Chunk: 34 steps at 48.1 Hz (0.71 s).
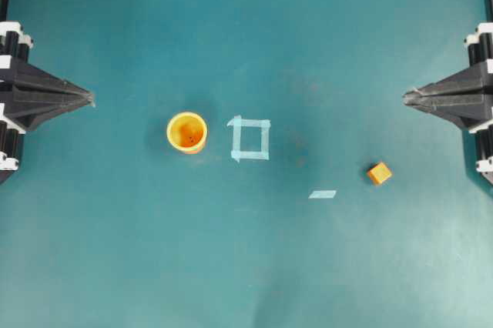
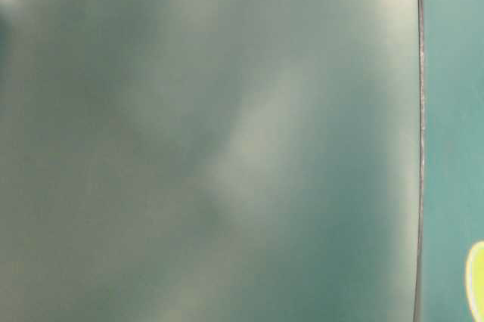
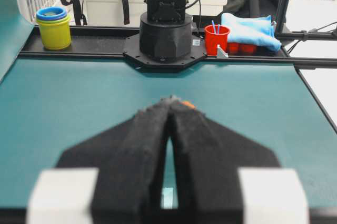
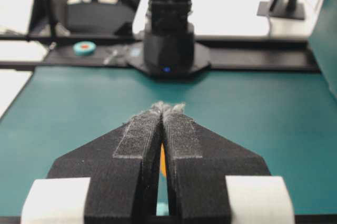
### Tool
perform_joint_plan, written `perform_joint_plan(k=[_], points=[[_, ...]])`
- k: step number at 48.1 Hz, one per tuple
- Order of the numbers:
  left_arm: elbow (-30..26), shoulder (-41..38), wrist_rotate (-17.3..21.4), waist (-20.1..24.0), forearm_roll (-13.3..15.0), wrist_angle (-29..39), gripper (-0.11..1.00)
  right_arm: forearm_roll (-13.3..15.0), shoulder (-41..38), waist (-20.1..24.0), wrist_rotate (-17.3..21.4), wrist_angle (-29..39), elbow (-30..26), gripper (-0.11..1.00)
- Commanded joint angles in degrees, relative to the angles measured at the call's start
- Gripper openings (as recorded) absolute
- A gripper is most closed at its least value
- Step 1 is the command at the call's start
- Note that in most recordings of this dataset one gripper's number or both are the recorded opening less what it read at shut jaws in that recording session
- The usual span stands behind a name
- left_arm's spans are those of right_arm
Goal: Move the block toward the cup with right arm.
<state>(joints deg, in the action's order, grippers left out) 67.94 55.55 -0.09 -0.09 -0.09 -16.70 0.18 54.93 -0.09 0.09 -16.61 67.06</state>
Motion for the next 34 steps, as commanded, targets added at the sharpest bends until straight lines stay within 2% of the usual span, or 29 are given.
perform_joint_plan(k=[1, 4, 12, 16, 23, 34], points=[[-1.76, -0.79, -0.35, 0.00, -0.26, 1.58, -0.01, -0.09, -0.26, -0.44, 0.18, 0.00, -0.88, 0.00], [-1.93, -0.70, -0.35, 0.00, -0.26, 3.25, 0.00, -0.09, -0.70, -0.44, 0.35, 2.46, -1.49, 0.00], [-2.55, -0.70, -0.35, 0.00, -0.26, 5.19, 0.00, -0.26, -2.72, -0.44, 1.58, 17.23, -5.62, 0.00], [-2.55, -0.70, -0.35, 0.00, -0.26, 5.36, 0.00, -0.35, -3.60, -0.44, 3.60, 23.47, -7.56, 0.00], [-2.55, -0.88, -0.35, 0.00, -0.26, 5.36, 0.00, -0.26, -4.83, -0.44, 10.02, 31.82, -9.84, 0.00], [-2.55, -0.97, -0.35, 0.00, -0.26, 5.36, 0.00, -0.35, -5.80, -0.44, 22.24, 37.97, -10.81, 0.00]])
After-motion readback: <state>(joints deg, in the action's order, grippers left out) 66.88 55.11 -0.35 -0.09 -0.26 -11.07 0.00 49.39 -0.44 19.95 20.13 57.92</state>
